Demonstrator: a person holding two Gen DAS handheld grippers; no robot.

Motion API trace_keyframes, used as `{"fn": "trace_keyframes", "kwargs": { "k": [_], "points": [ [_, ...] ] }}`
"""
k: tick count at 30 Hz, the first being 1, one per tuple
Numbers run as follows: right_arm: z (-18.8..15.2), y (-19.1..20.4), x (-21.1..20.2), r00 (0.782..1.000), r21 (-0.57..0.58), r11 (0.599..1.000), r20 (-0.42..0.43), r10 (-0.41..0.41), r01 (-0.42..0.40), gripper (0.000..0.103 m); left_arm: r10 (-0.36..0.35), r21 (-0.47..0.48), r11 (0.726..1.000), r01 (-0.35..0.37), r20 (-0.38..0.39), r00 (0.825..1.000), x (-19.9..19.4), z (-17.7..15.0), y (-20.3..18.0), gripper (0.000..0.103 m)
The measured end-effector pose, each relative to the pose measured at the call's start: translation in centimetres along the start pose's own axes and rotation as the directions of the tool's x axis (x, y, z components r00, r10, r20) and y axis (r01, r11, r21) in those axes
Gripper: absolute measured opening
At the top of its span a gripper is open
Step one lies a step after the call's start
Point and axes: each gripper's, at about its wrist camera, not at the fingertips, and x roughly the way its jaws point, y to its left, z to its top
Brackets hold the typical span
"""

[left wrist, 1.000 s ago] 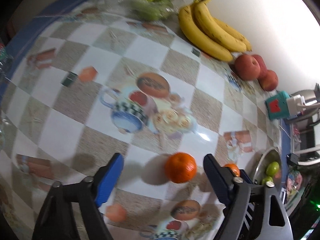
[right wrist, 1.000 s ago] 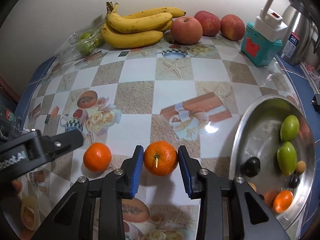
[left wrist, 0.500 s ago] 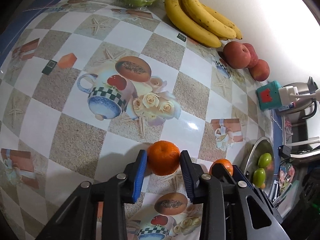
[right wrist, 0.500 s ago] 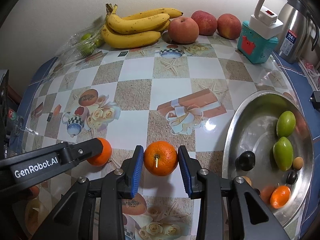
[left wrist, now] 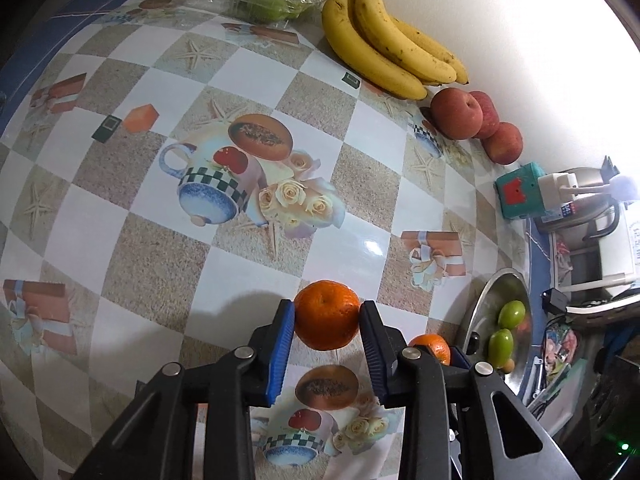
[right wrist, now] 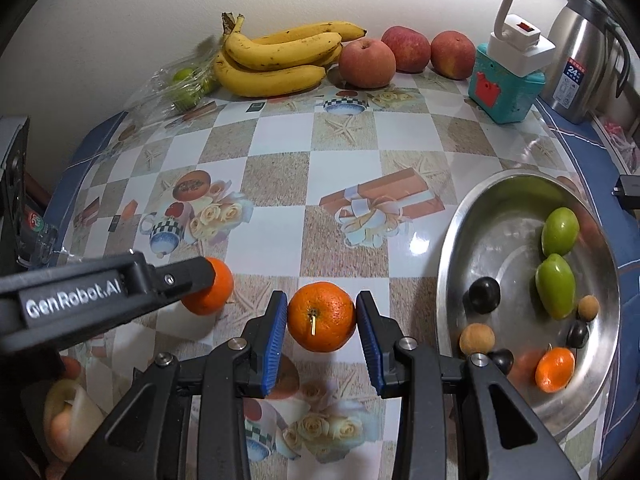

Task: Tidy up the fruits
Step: 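Carry both held tangerines over the steel tray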

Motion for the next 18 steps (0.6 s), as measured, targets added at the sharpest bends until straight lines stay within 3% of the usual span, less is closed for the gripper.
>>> {"fn": "trace_keyframes", "kwargs": {
  "k": [18],
  "points": [
    [-2.0, -2.8, -4.7, 0.999, 0.061, 0.998, 0.043, 0.004, -0.007, 0.037, -0.006, 0.046, 0.999, 0.004, 0.033, 0.999, -2.8, -1.6, -2.2, 0.036]
  ]
}}
